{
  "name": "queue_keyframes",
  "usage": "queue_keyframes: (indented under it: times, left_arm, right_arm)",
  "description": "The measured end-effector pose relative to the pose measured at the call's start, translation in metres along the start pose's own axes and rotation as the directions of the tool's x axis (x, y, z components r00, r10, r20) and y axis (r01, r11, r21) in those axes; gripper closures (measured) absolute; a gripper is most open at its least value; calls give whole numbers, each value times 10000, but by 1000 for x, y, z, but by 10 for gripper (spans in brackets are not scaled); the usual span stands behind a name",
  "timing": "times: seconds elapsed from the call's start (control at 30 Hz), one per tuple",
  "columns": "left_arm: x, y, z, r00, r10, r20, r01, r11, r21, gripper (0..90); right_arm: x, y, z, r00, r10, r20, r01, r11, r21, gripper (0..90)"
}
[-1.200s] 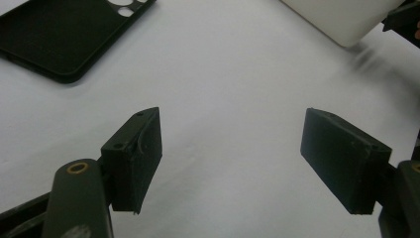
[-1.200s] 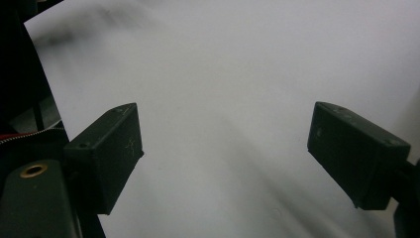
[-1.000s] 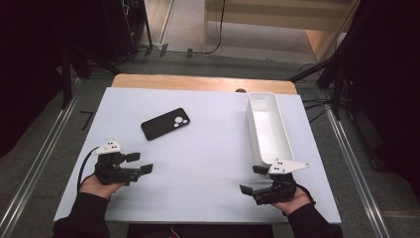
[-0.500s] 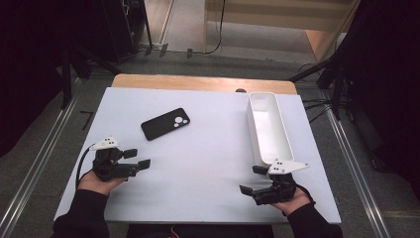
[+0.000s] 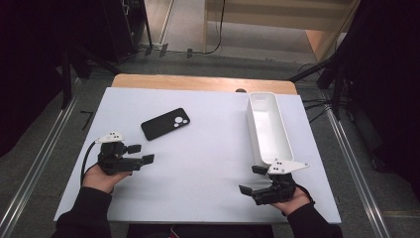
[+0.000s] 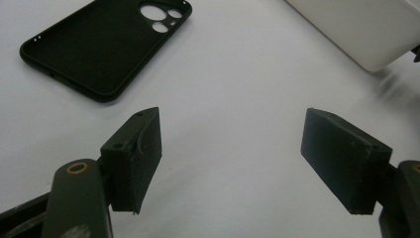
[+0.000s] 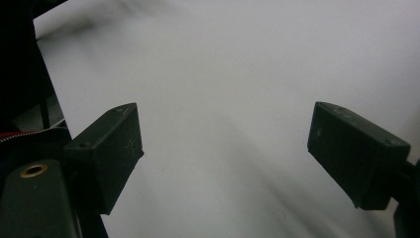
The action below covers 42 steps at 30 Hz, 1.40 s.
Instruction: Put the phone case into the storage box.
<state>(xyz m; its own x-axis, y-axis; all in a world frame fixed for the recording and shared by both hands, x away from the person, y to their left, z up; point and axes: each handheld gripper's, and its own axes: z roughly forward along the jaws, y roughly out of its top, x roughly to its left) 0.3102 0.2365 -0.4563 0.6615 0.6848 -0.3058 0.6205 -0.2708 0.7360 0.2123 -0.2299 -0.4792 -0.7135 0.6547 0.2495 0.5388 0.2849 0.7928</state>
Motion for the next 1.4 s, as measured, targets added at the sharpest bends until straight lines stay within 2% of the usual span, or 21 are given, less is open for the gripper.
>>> queue_keyframes:
  times: [0.07, 0.17, 0.23, 0.63, 0.83, 1.0, 1.23, 1.3, 1.4]
  left_arm:
    - [-1, 2, 0, 9998, 36, 196, -36, 10000, 11, 233]
    - [-3, 7, 0, 9996, 179, 226, -178, 9998, -55, 232]
    - [-3, 11, 1, 9997, 120, 194, -118, 9999, -84, 232]
    - [10, 32, 10, 9998, 175, -8, -175, 9998, 138, 235]
    - [15, 40, 15, 9999, 126, 22, -127, 9995, 287, 237]
    - [22, 49, 17, 10000, -66, -9, 67, 9999, 157, 237]
    - [28, 60, 22, 9997, -4, -225, 8, 9999, 170, 237]
    - [32, 64, 25, 9991, -74, -422, 84, 9997, 233, 237]
    - [36, 67, 29, 9987, -110, -489, 120, 9997, 191, 237]
  right_arm:
    - [0, 0, 0, 10000, 37, 1, -37, 10000, -5, 122]
    - [0, 0, 1, 9999, -6, -105, 6, 10000, -1, 122]
    - [1, 0, 1, 9999, -15, -105, 16, 10000, 41, 122]
    - [0, 0, -1, 9999, 103, -20, -103, 9999, -7, 122]
    - [0, 0, -1, 10000, 81, -28, -81, 10000, 31, 122]
    - [-1, 0, -1, 10000, 80, -43, -80, 10000, 22, 122]
    - [0, 0, -1, 10000, 75, -55, -75, 10000, 19, 122]
    - [0, 0, -1, 9999, 98, -76, -99, 10000, -11, 122]
    - [-1, -1, -1, 9999, 114, -63, -114, 9999, -17, 122]
